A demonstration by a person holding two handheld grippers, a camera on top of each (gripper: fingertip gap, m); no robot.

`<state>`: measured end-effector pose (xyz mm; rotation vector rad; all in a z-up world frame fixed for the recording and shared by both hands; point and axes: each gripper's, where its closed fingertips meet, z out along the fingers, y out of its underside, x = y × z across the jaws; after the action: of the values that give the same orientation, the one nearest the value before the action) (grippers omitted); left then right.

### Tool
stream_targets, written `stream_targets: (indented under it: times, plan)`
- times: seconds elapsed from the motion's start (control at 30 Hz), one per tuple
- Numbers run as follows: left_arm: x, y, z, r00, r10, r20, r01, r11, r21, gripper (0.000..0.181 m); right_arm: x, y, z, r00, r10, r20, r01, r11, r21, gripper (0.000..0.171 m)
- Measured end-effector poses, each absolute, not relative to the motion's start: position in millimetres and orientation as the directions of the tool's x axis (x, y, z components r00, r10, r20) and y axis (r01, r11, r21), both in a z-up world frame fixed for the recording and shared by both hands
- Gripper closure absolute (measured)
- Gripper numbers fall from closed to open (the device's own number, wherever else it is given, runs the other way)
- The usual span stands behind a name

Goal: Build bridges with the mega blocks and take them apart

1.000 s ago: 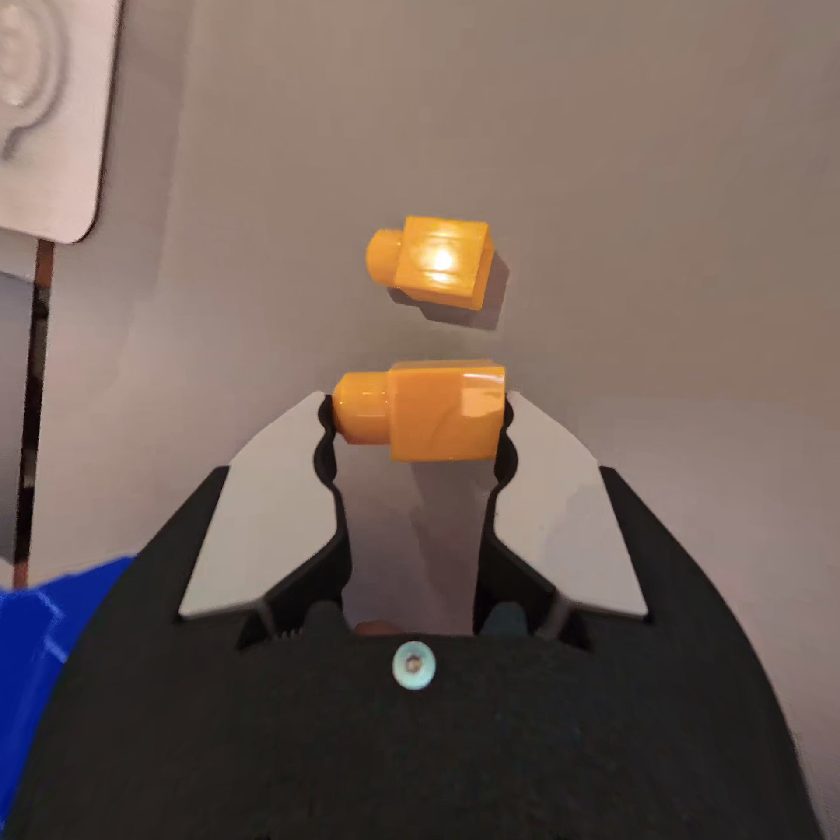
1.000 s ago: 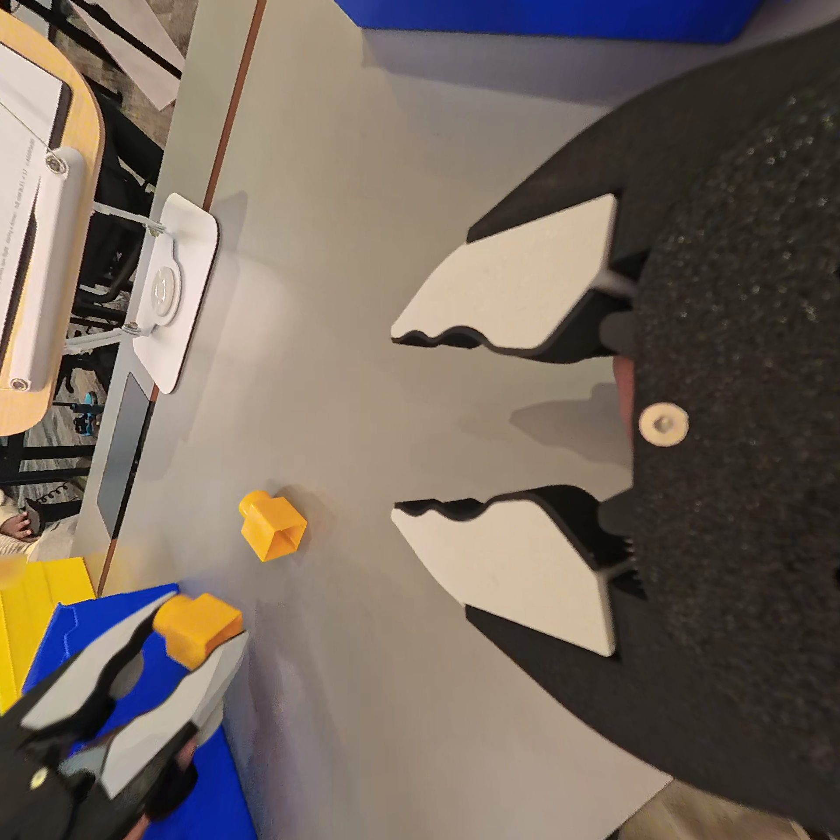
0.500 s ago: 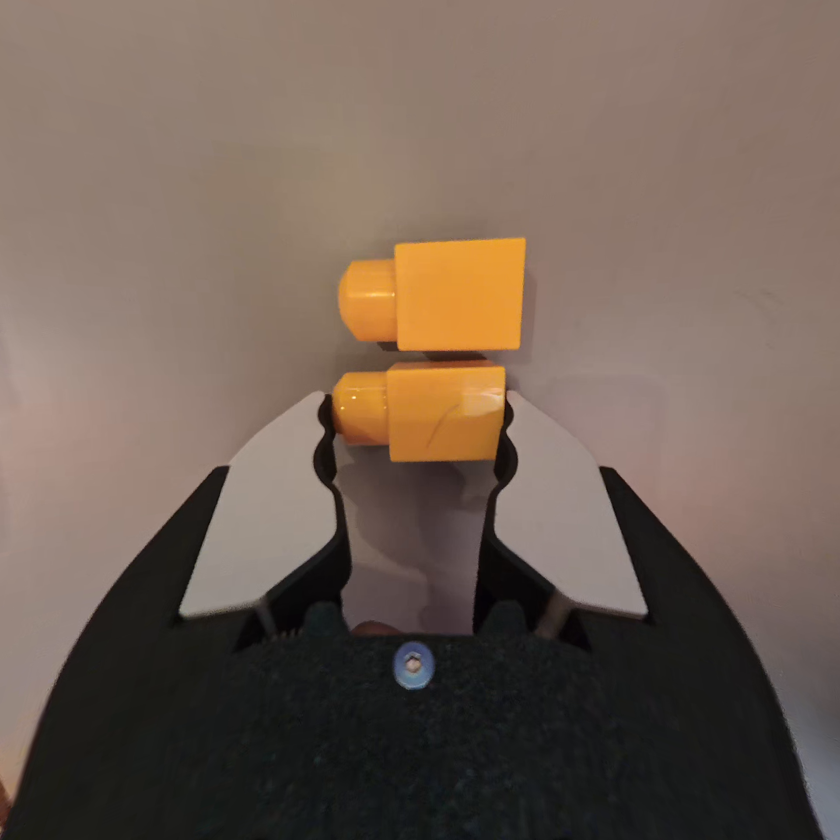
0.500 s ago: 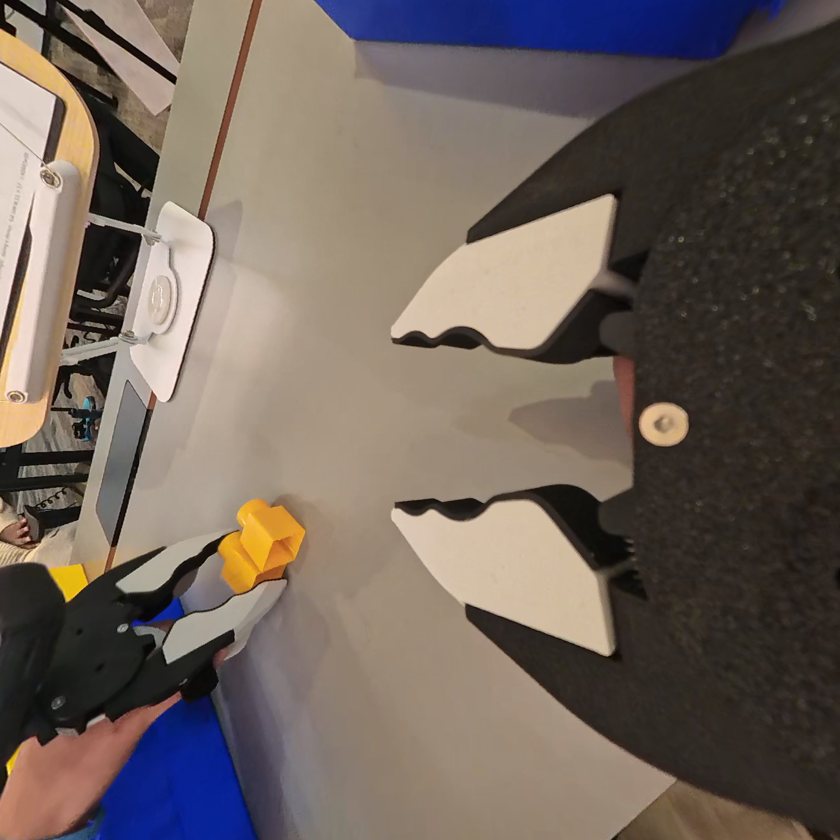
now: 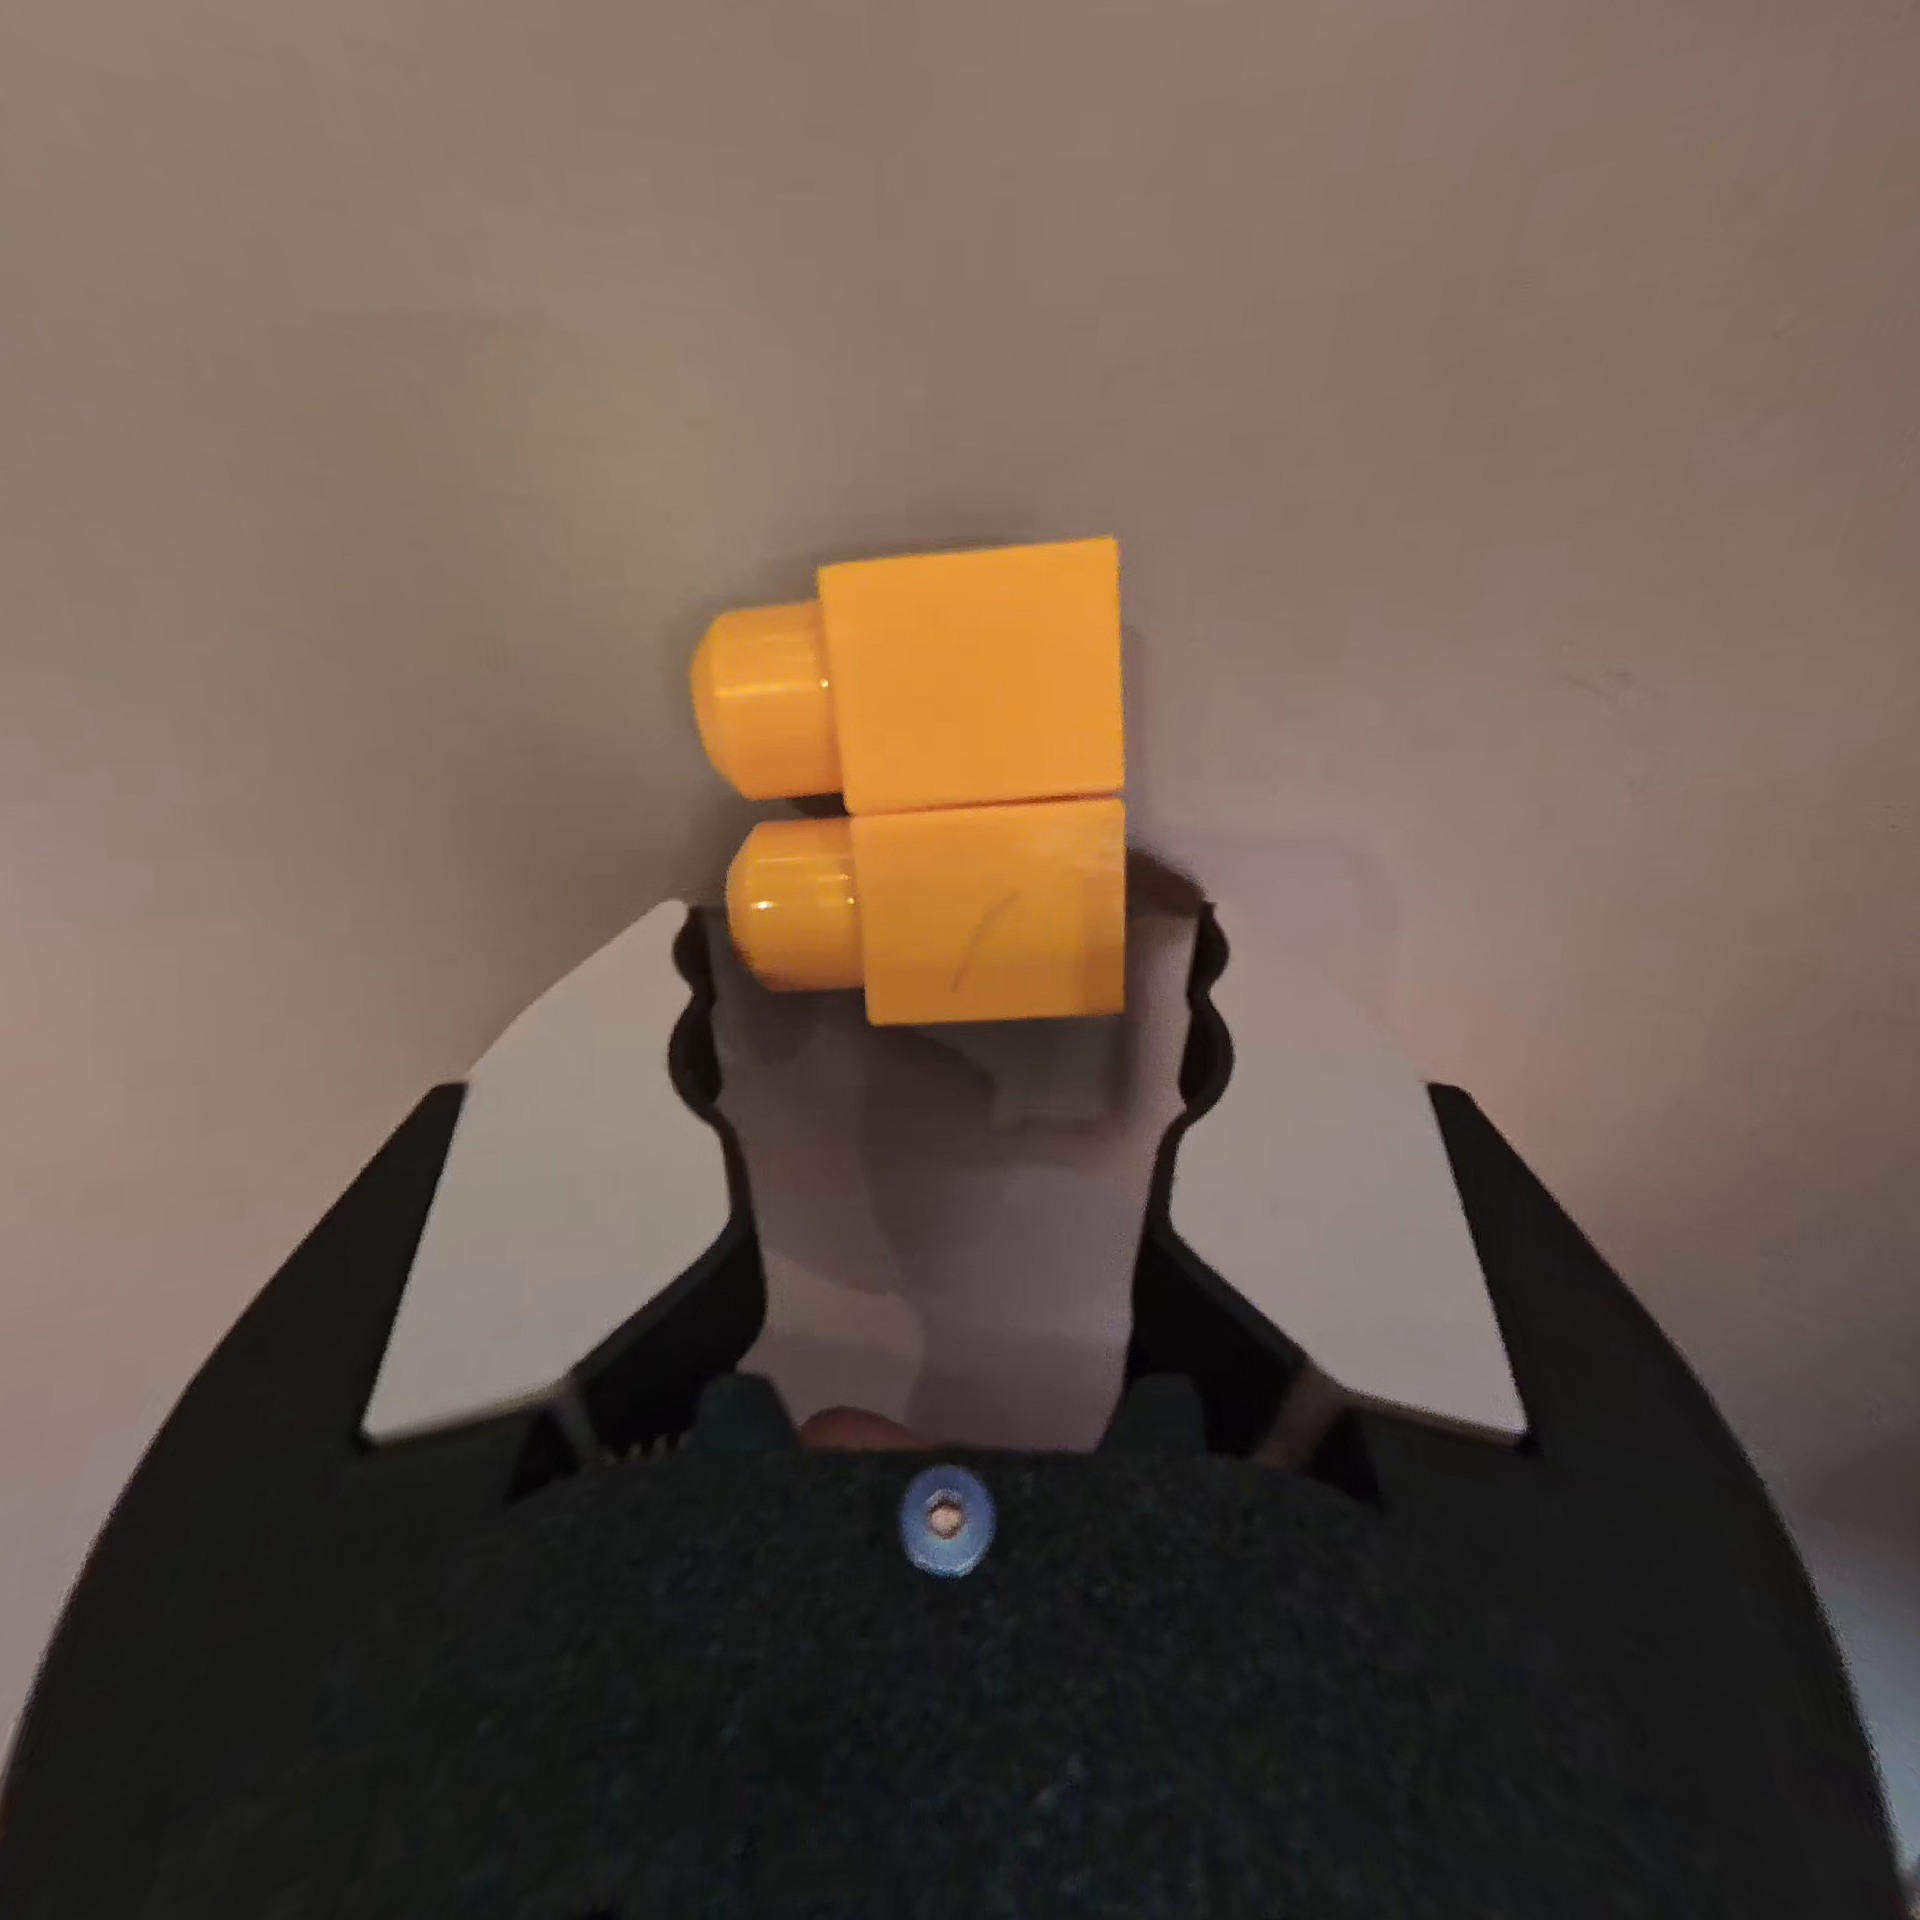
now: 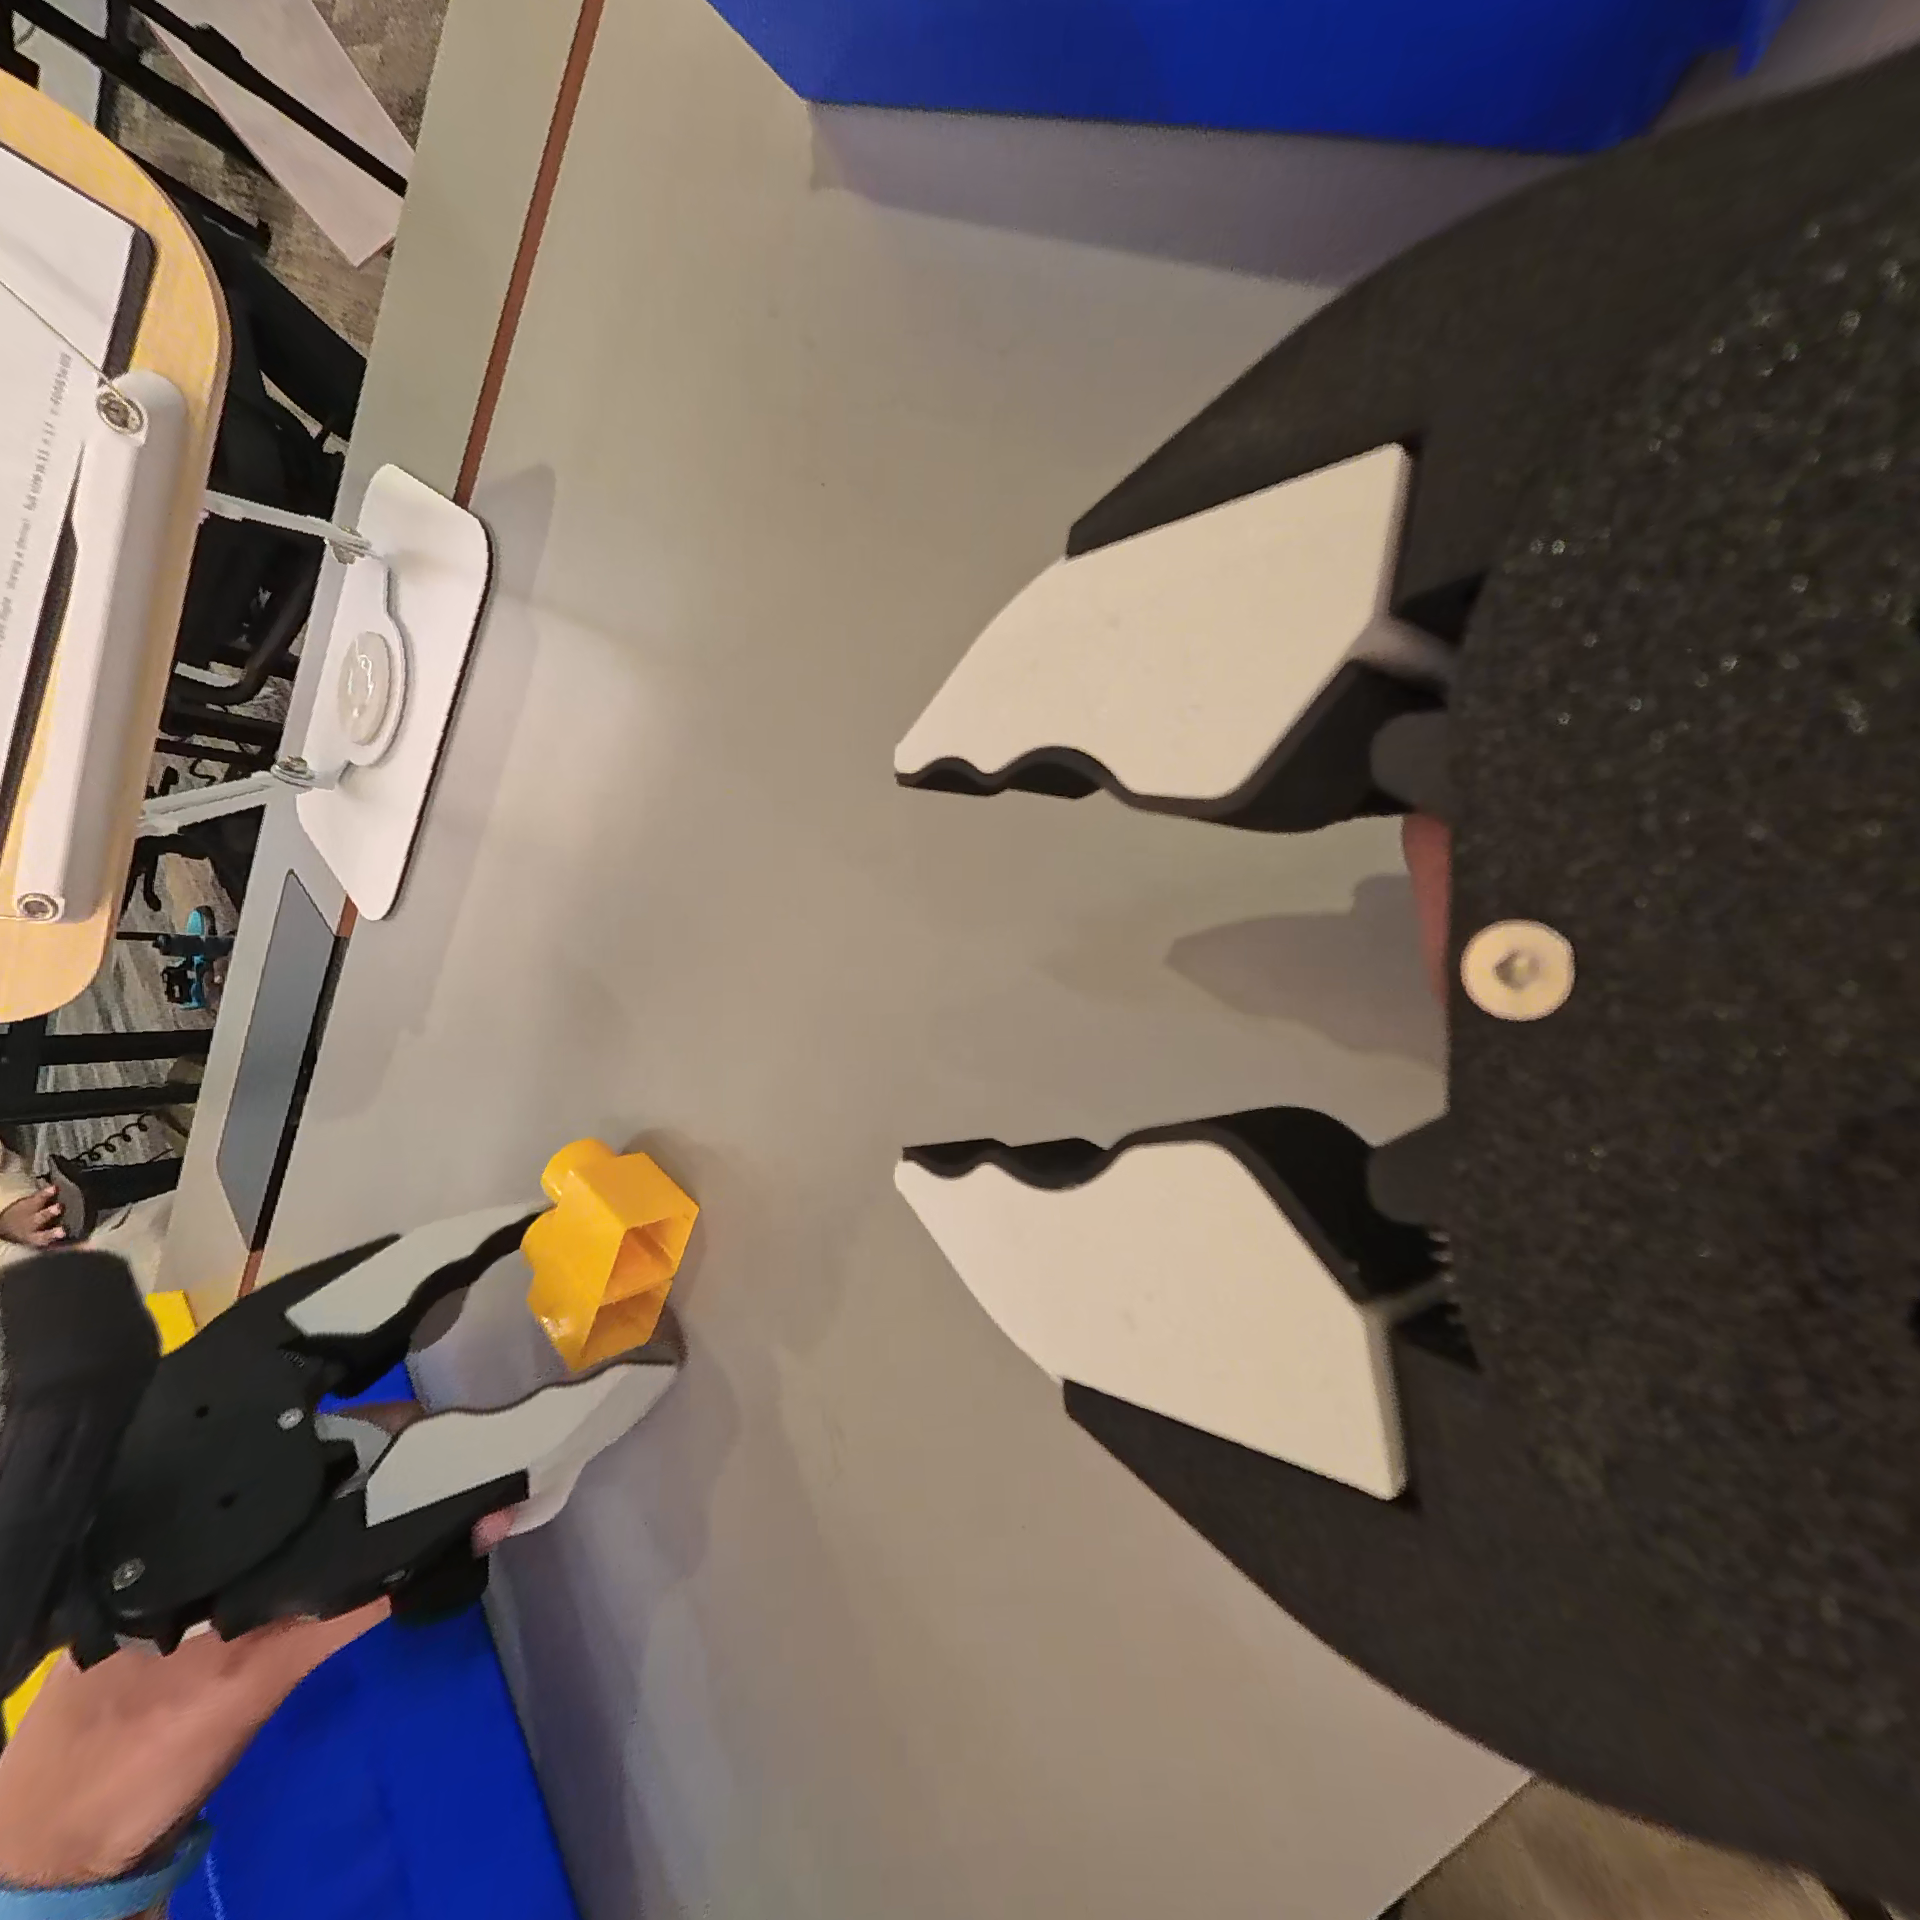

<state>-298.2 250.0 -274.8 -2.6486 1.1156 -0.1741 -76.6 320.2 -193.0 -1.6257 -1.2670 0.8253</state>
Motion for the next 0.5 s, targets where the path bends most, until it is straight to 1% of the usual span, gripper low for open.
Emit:
stream_targets:
  times: [0.03, 0.1, 0.17, 0.23, 0.3, 0.33, 0.37, 0.4, 0.5]
  plan:
    - [-299, 249, -272, 0.706, -0.708, 0.003, -0.676, -0.676, -0.293, 0.088, -77, 320, -193, 0.254, 0.967, 0.017, 0.376, -0.082, -0.923, 0.107]
    - [-299, 245, -262, 0.721, -0.693, -0.003, -0.660, -0.685, -0.309, 0.085, -78, 319, -194, 0.251, 0.968, 0.015, 0.378, -0.084, -0.922, 0.107]
    - [-297, 240, -242, 0.745, -0.666, -0.032, -0.627, -0.684, -0.374, 0.085, -78, 318, -192, 0.247, 0.969, 0.012, 0.370, -0.082, -0.925, 0.107]
    - [-299, 238, -216, 0.797, -0.594, -0.108, -0.569, -0.678, -0.465, 0.087, -79, 317, -189, 0.247, 0.969, 0.015, 0.358, -0.077, -0.931, 0.107]
    - [-304, 235, -186, 0.867, -0.448, -0.216, -0.483, -0.655, -0.581, 0.091, -79, 317, -188, 0.250, 0.968, 0.016, 0.350, -0.075, -0.934, 0.107]
    - [-304, 229, -172, 0.896, -0.369, -0.247, -0.436, -0.628, -0.644, 0.088, -80, 317, -188, 0.252, 0.968, 0.015, 0.349, -0.077, -0.934, 0.107]
    - [-299, 221, -158, 0.917, -0.302, -0.259, -0.392, -0.576, -0.717, 0.087, -80, 318, -188, 0.253, 0.967, 0.014, 0.349, -0.078, -0.934, 0.107]
    - [-299, 212, -145, 0.940, -0.191, -0.282, -0.341, -0.520, -0.783, 0.090, -80, 318, -189, 0.254, 0.967, 0.013, 0.348, -0.079, -0.934, 0.107]
    - [-293, 173, -124, 0.956, 0.106, -0.274, -0.219, -0.365, -0.905, 0.086, -82, 318, -191, 0.254, 0.967, 0.014, 0.354, -0.079, -0.932, 0.107]
